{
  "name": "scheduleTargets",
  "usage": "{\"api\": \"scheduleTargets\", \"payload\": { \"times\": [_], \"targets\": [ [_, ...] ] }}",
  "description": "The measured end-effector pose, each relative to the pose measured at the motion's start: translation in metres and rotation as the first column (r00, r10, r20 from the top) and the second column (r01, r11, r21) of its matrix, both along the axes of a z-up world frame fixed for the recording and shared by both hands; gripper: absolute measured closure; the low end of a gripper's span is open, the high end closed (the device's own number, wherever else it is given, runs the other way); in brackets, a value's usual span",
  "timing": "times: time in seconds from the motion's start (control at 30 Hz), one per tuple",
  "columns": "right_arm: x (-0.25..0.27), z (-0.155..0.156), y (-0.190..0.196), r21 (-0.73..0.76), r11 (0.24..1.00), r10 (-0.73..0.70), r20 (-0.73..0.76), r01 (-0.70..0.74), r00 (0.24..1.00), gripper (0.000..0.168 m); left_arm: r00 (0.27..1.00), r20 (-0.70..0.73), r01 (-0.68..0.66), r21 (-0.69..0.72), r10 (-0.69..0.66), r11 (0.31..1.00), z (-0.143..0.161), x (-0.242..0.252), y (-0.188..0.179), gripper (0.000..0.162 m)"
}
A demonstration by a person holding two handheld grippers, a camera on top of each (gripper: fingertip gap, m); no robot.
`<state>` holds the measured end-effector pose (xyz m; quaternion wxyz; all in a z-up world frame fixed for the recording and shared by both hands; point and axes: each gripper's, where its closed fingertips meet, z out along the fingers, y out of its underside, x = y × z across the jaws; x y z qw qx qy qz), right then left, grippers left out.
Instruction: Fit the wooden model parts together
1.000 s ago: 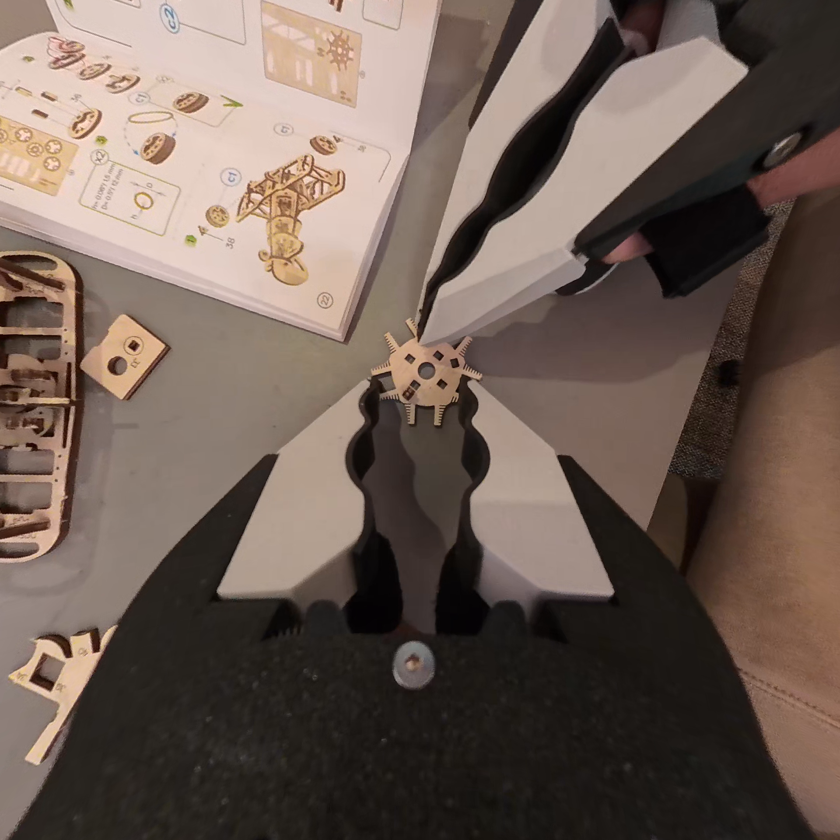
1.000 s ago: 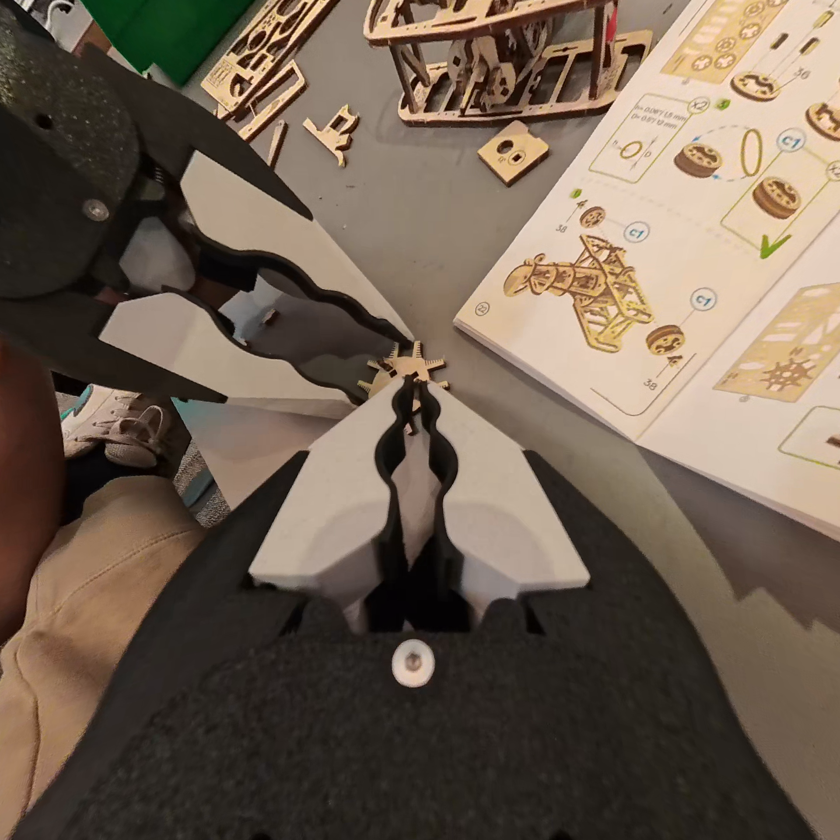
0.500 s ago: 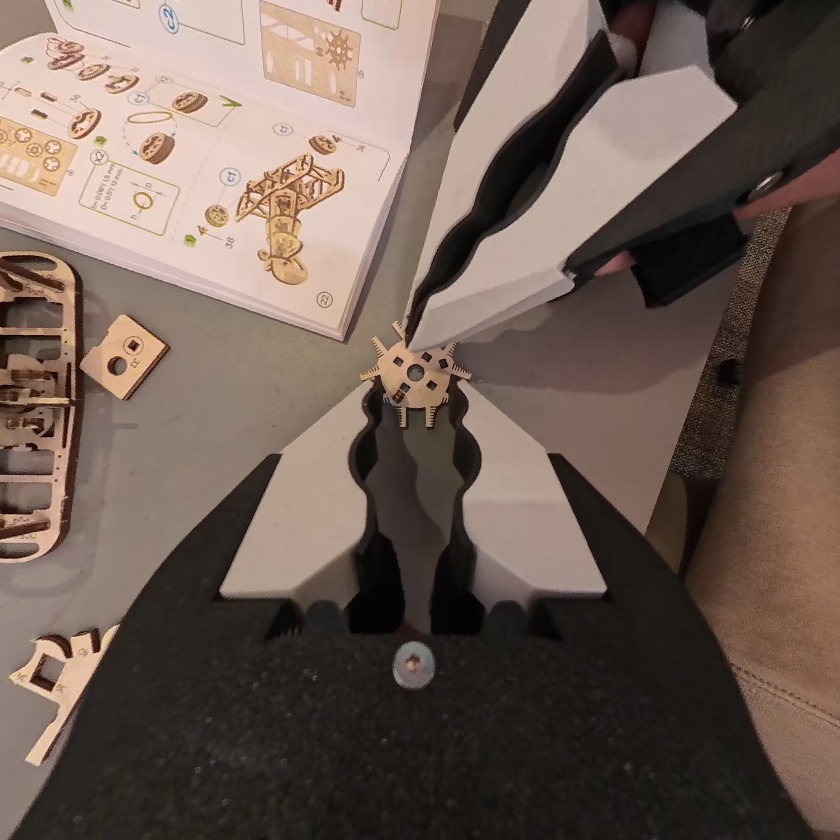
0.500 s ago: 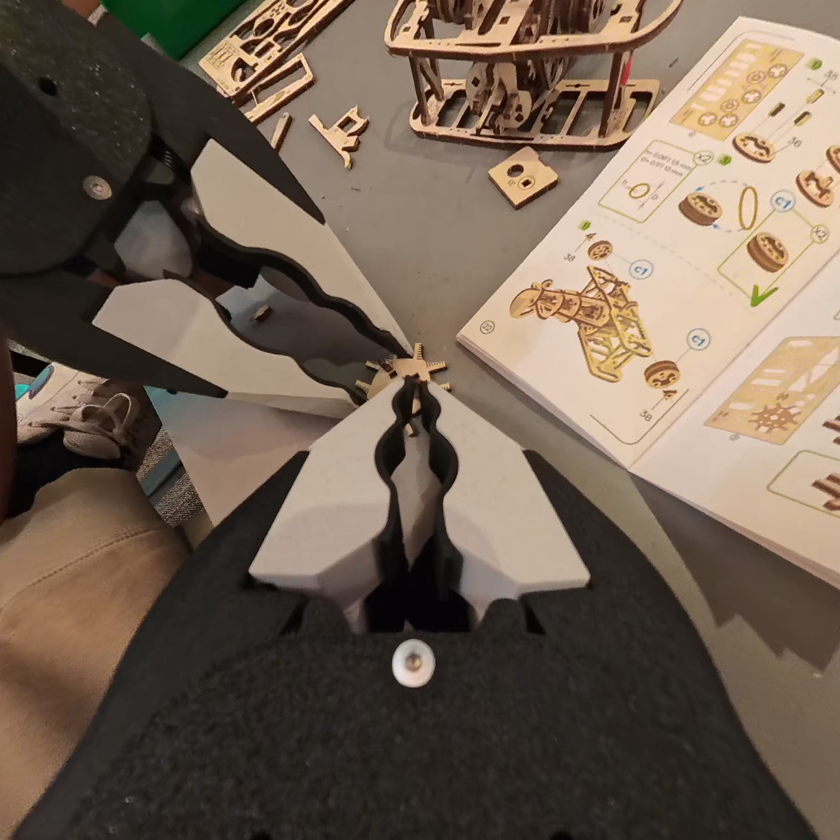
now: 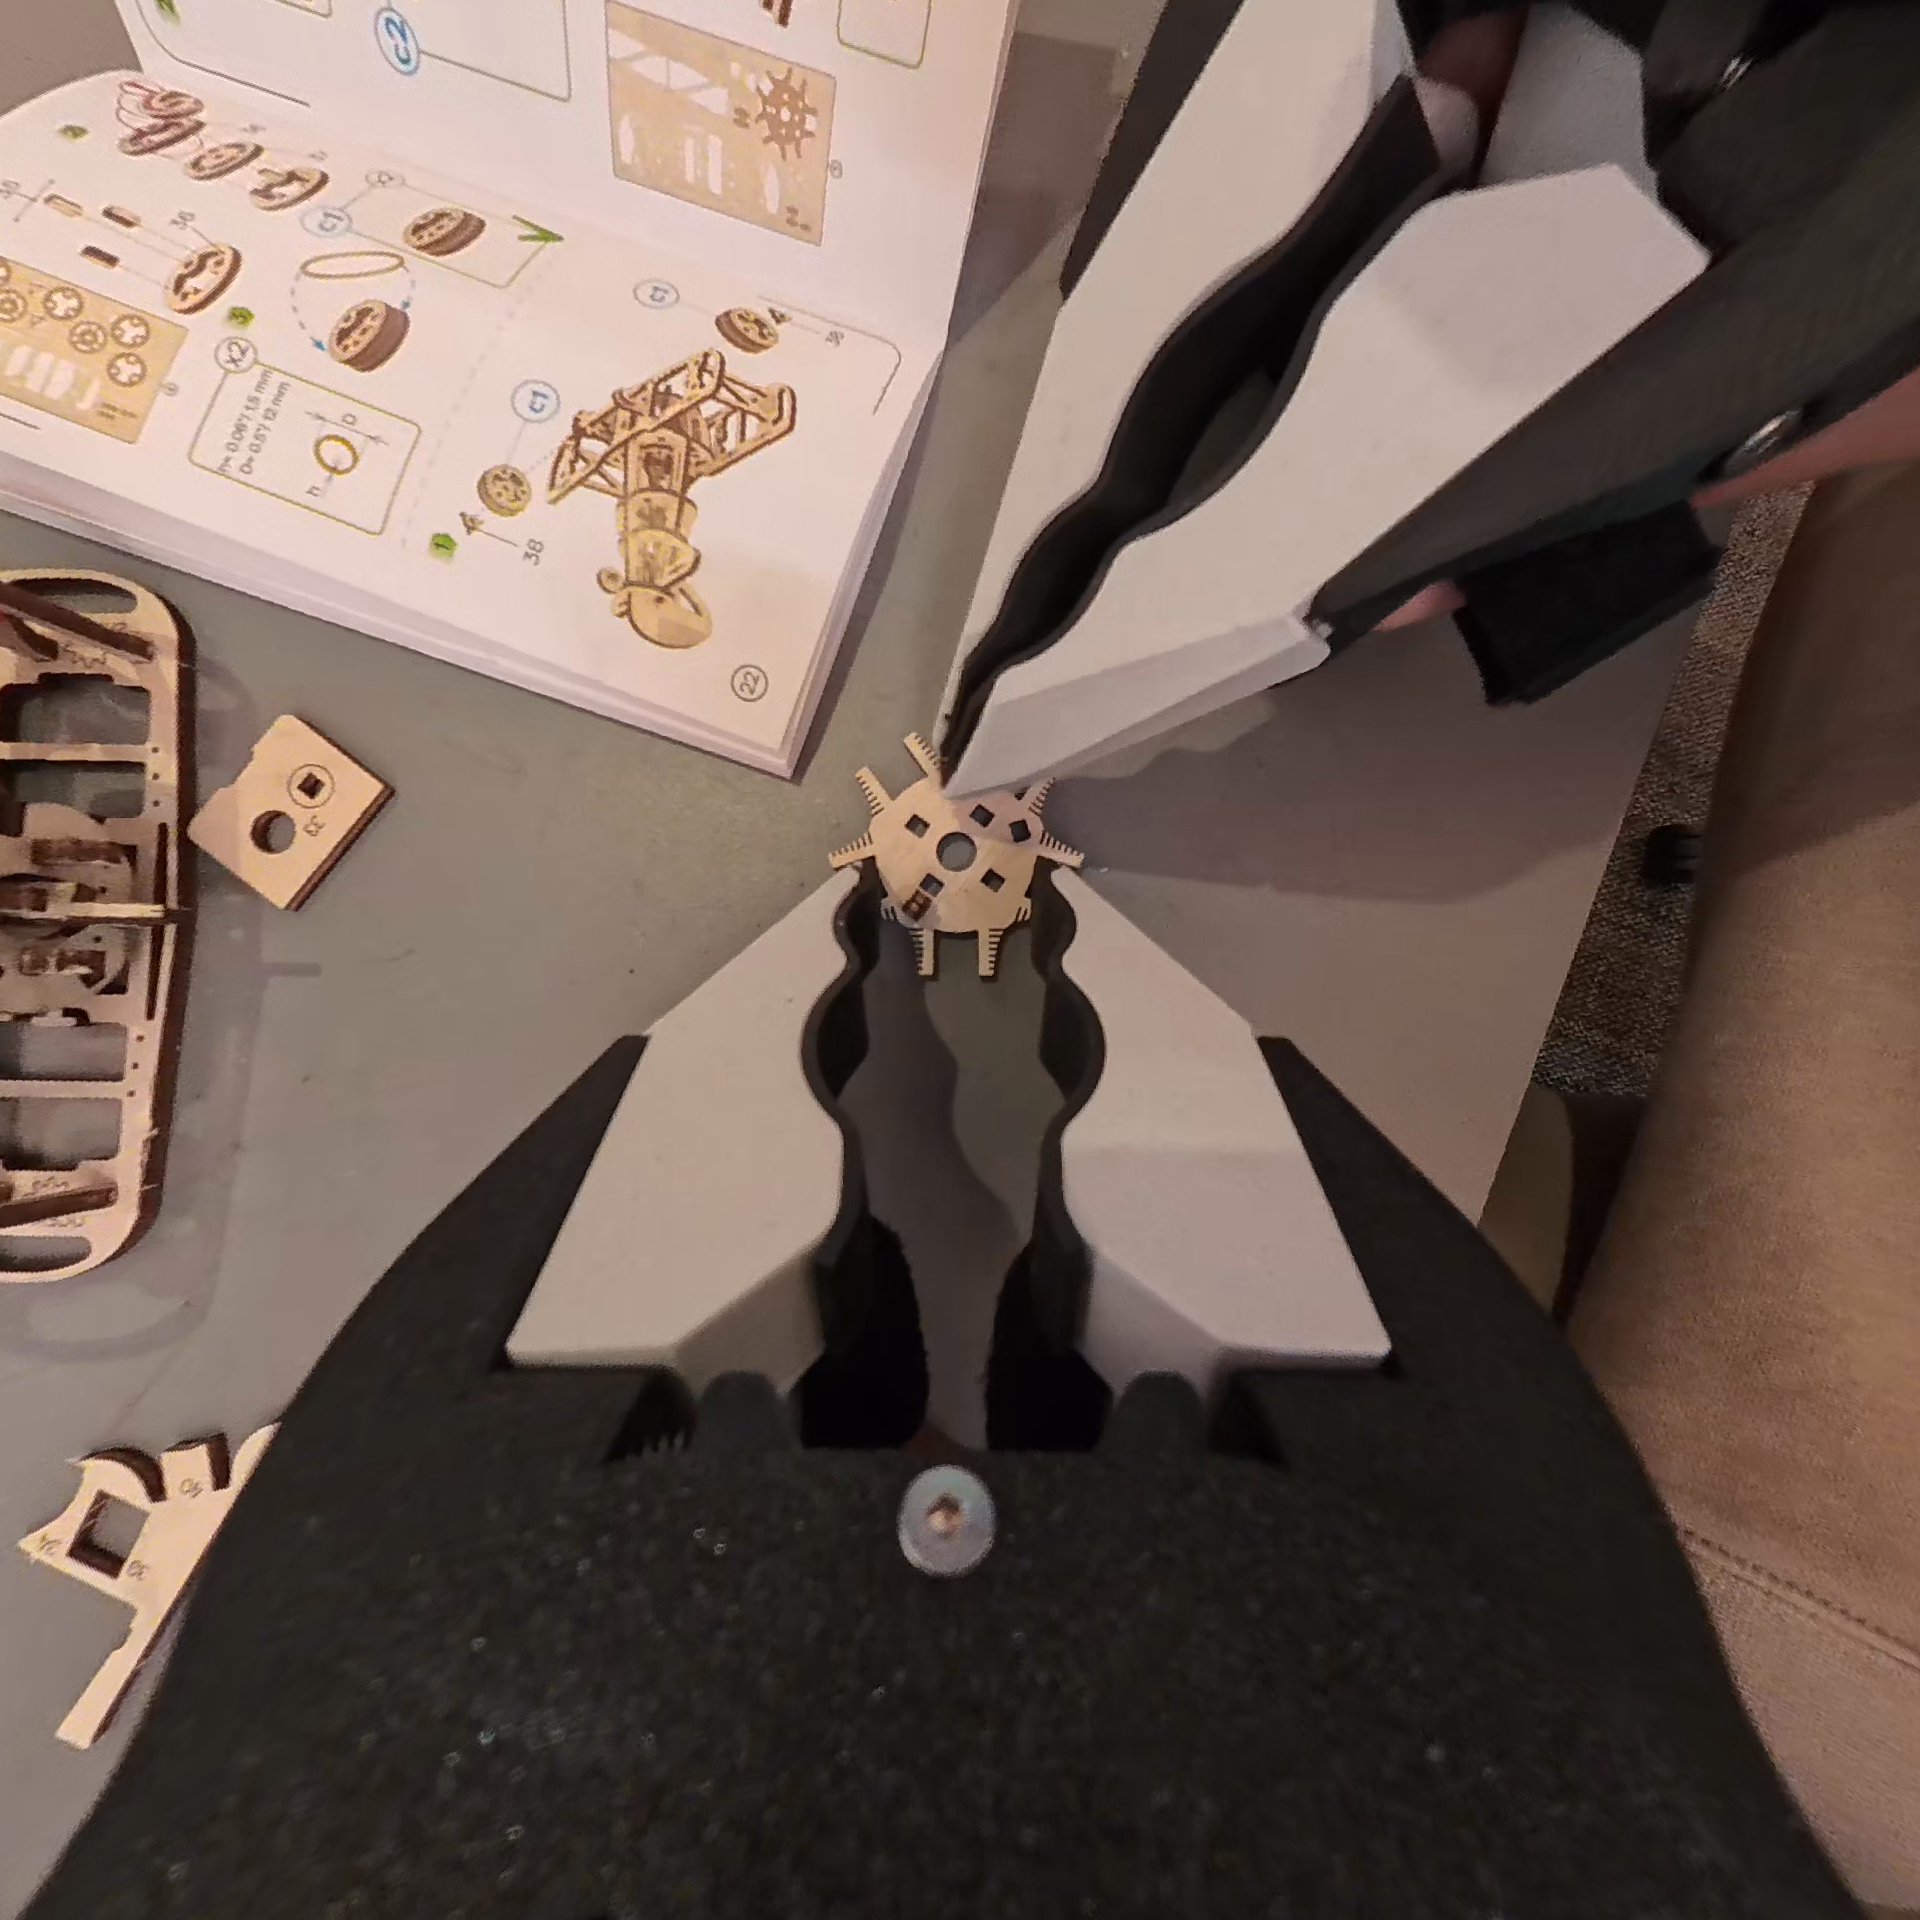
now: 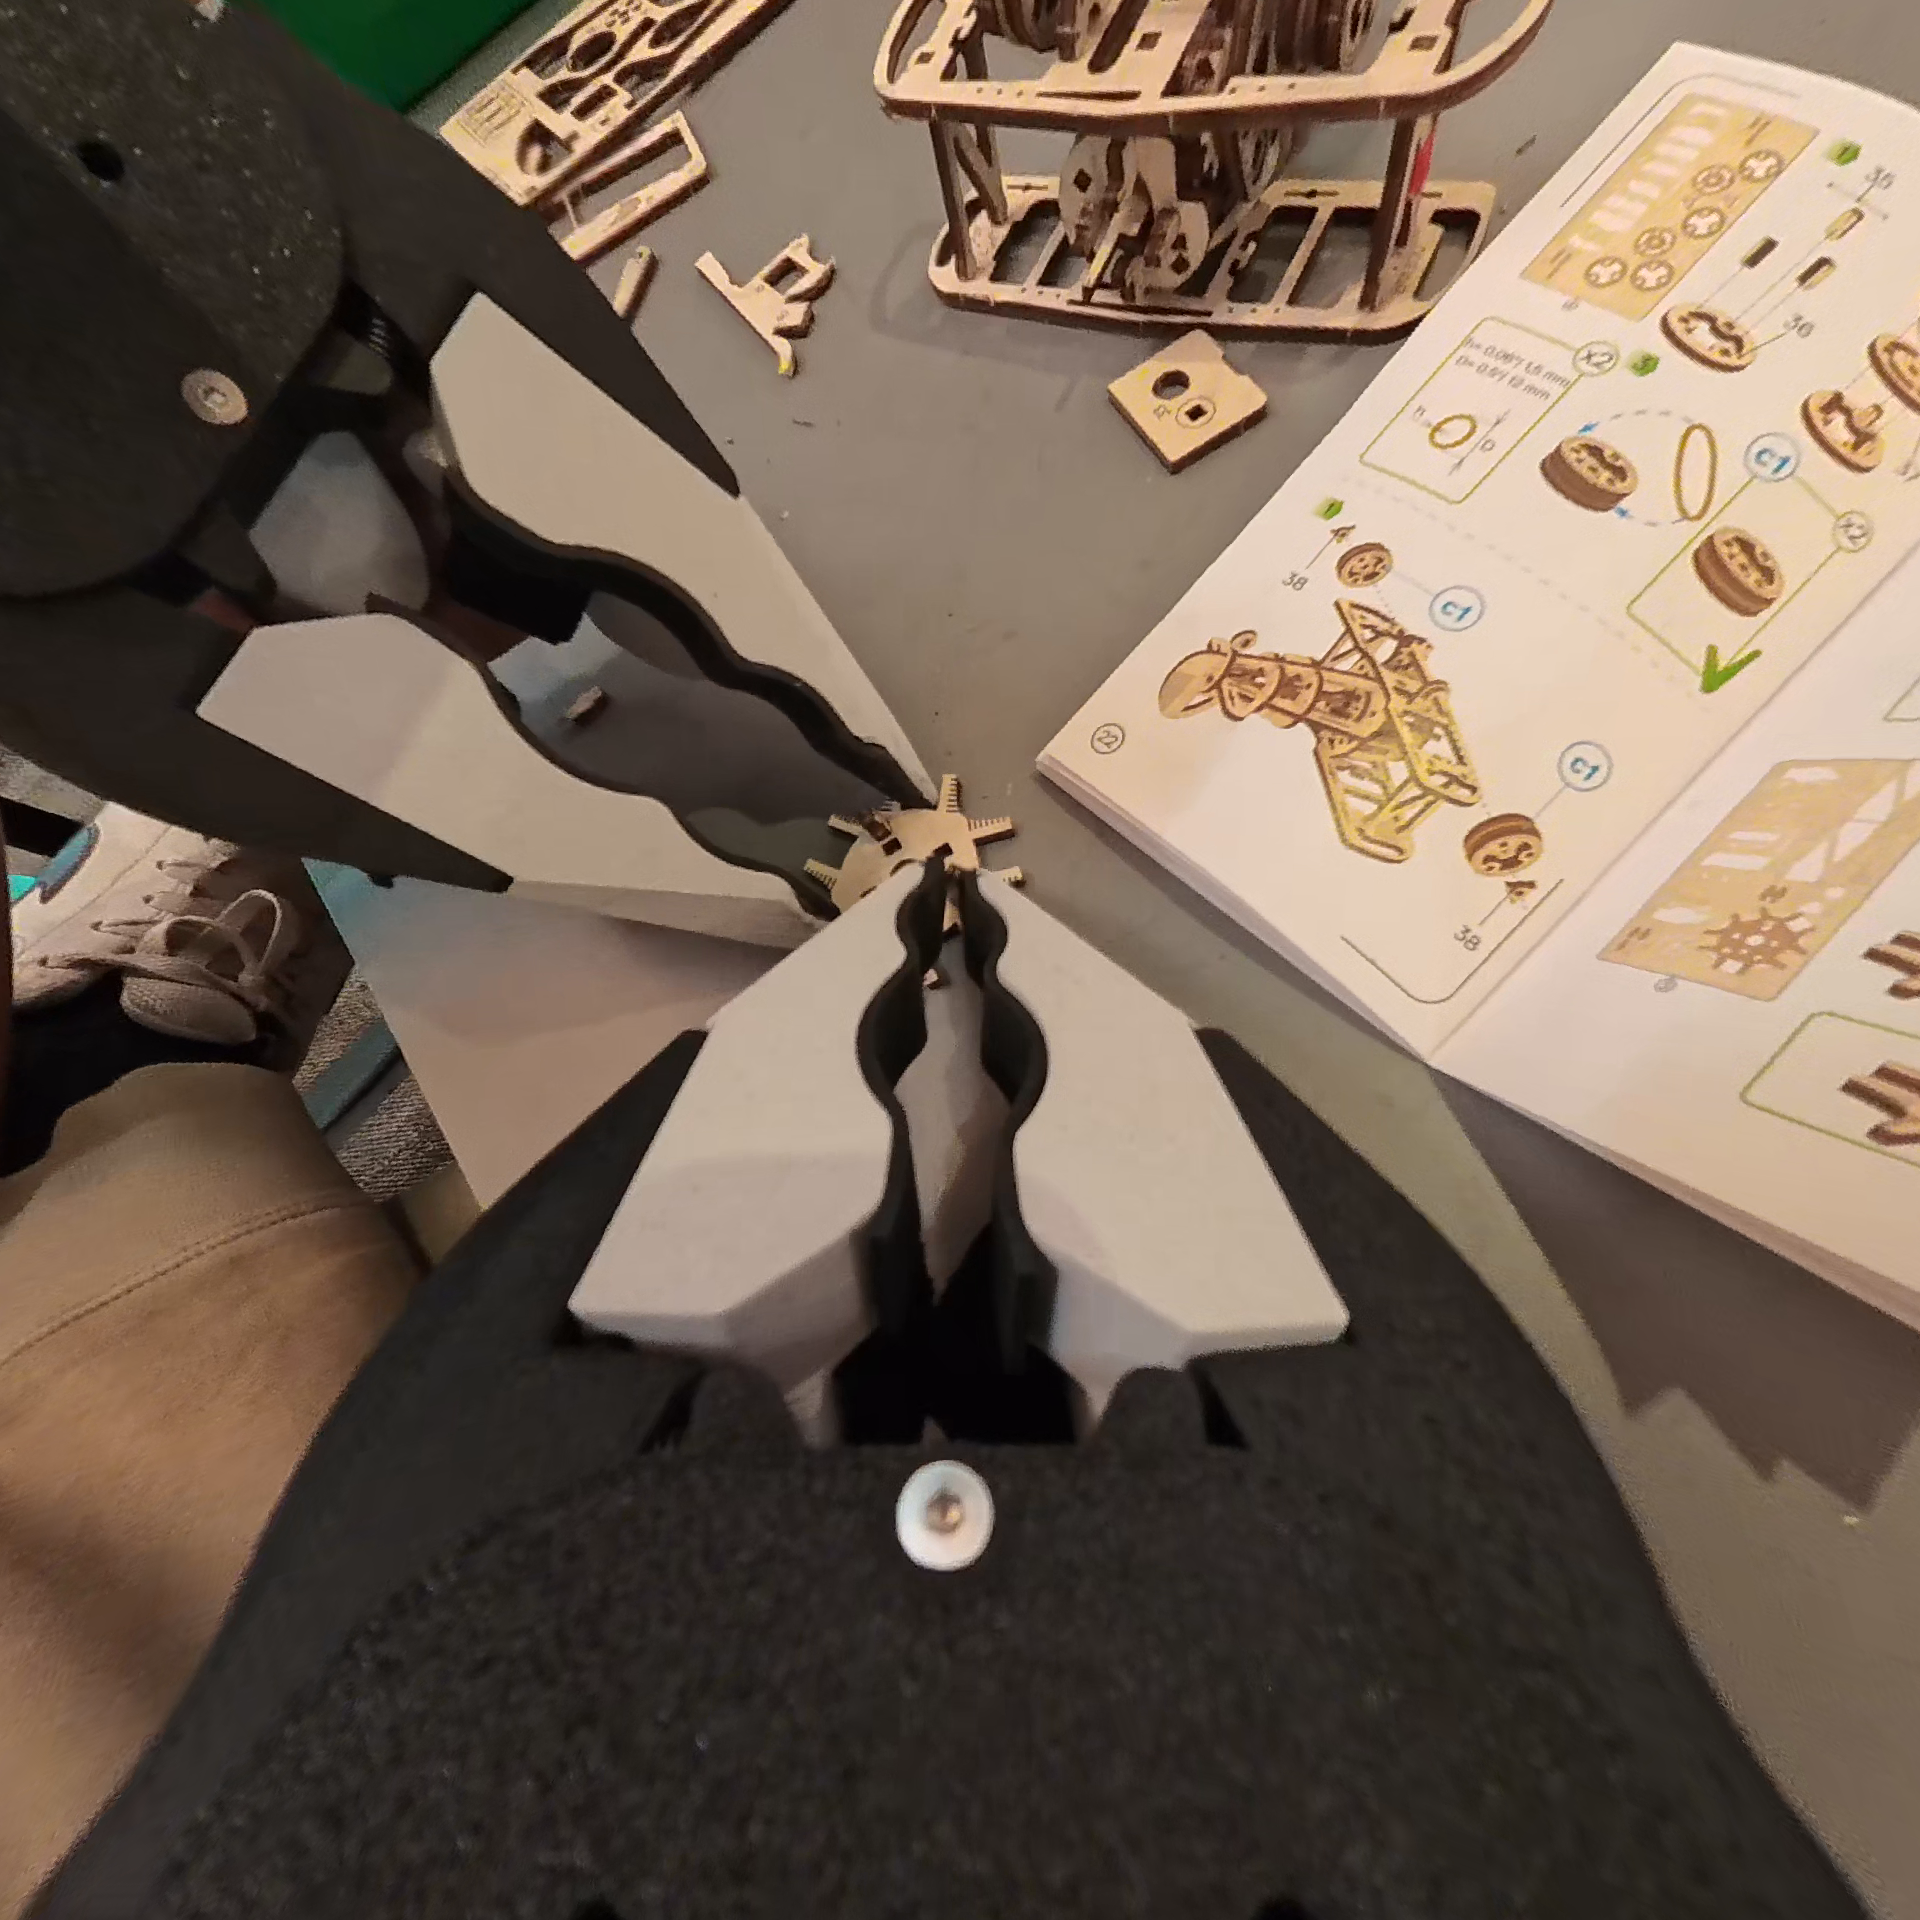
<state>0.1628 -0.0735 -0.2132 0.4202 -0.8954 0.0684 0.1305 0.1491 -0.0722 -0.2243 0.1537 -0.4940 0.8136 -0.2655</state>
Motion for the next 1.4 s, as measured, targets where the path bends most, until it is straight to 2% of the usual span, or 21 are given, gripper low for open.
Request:
{"api": "scheduleTargets", "payload": {
  "times": [0.03, 0.23, 0.8, 0.9, 1.07, 1.33, 1.4],
  "targets": [
    [0.0, 0.0, -0.001, -0.002, 1.0, -0.002, -0.003, 0.002, 1.0, 0.166, 1.0, 0.0, -0.002, -0.002, 0.002, 1.0, 0.0, 0.0, 0.0, 0.135],
    [0.0, -0.001, -0.002, -0.012, 1.0, -0.01, -0.018, 0.01, 1.0, 0.167, 1.0, 0.003, -0.003, 0.001, 0.003, 1.0, 0.0, 0.0, 0.0, 0.135],
    [0.001, -0.002, 0.001, -0.05, 0.999, -0.003, 0.06, 0.006, 0.998, 0.167, 1.0, 0.005, 0.002, -0.002, -0.002, 1.0, 0.0, 0.0, 0.002, 0.136],
    [-0.001, -0.002, 0.003, -0.038, 0.999, 0.017, 0.073, -0.014, 0.997, 0.167, 1.0, -0.014, -0.009, -0.021, 0.008, 1.0, 0.002, -0.003, 0.004, 0.141],
    [-0.001, -0.001, 0.004, -0.04, 0.999, 0.025, 0.074, -0.022, 0.997, 0.167, 0.996, 0.058, -0.069, -0.092, 0.075, 0.993, 0.022, -0.003, 0.022, 0.149],
    [-0.002, -0.002, 0.008, -0.076, 0.997, 0.043, 0.125, -0.034, 0.991, 0.167, 0.999, -0.013, -0.053, -0.063, 0.052, 0.997, 0.002, -0.01, 0.024, 0.14],
    [-0.001, -0.002, 0.009, -0.09, 0.995, 0.044, 0.13, -0.033, 0.991, 0.167, 0.999, -0.002, -0.048, -0.061, 0.048, 0.997, 0.002, -0.008, 0.022, 0.143]
  ]
}}
